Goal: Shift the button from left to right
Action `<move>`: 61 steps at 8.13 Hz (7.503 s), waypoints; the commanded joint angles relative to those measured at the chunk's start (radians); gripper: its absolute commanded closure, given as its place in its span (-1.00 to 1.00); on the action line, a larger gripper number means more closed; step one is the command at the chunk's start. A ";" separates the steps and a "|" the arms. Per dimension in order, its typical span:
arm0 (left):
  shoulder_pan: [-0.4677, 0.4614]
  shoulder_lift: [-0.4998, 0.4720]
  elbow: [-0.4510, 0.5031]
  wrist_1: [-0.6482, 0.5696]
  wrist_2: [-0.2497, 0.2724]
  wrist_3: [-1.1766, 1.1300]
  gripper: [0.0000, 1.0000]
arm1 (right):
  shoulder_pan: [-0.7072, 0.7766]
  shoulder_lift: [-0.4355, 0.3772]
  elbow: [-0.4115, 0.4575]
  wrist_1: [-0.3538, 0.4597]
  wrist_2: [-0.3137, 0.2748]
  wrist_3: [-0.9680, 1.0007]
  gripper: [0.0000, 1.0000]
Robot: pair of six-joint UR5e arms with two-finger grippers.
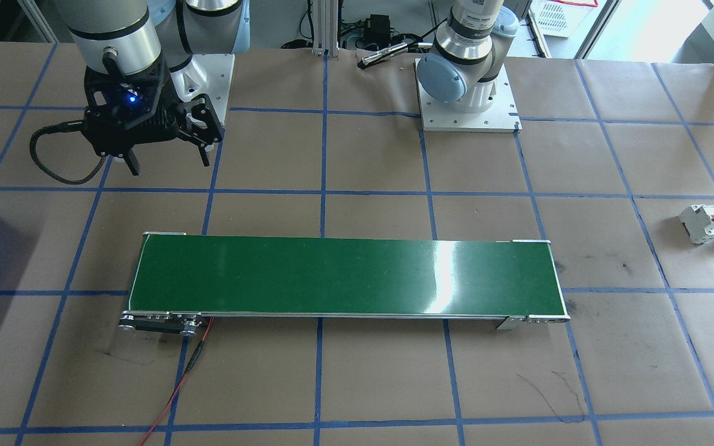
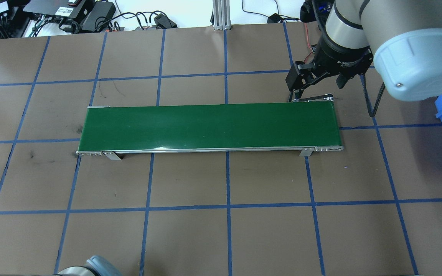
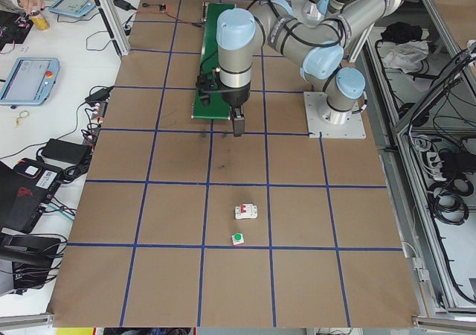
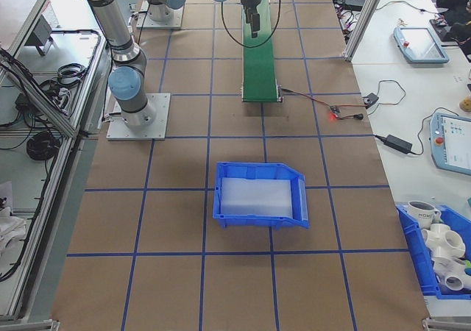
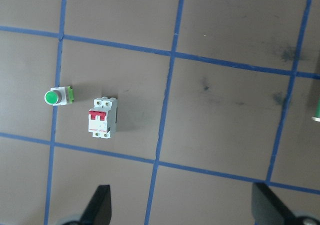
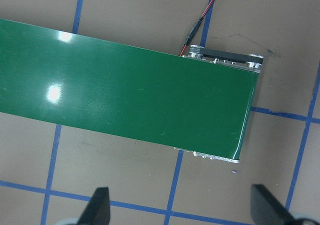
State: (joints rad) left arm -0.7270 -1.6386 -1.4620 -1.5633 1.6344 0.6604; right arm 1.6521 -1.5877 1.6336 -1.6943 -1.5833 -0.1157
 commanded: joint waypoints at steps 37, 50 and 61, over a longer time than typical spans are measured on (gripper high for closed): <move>0.256 -0.616 0.081 0.433 0.004 0.228 0.18 | -0.005 -0.006 -0.005 -0.002 -0.003 -0.004 -1.00; 0.177 -0.334 0.092 0.080 0.002 0.056 0.96 | -0.001 -0.021 0.000 0.016 -0.015 0.002 -1.00; -0.511 -0.037 -0.179 -0.005 -0.138 -1.633 0.96 | -0.003 -0.014 0.000 0.050 -0.020 -0.004 -1.00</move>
State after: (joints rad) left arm -1.1478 -1.6839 -1.5824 -1.5794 1.5795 -0.7059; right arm 1.6494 -1.6059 1.6337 -1.6438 -1.6015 -0.1058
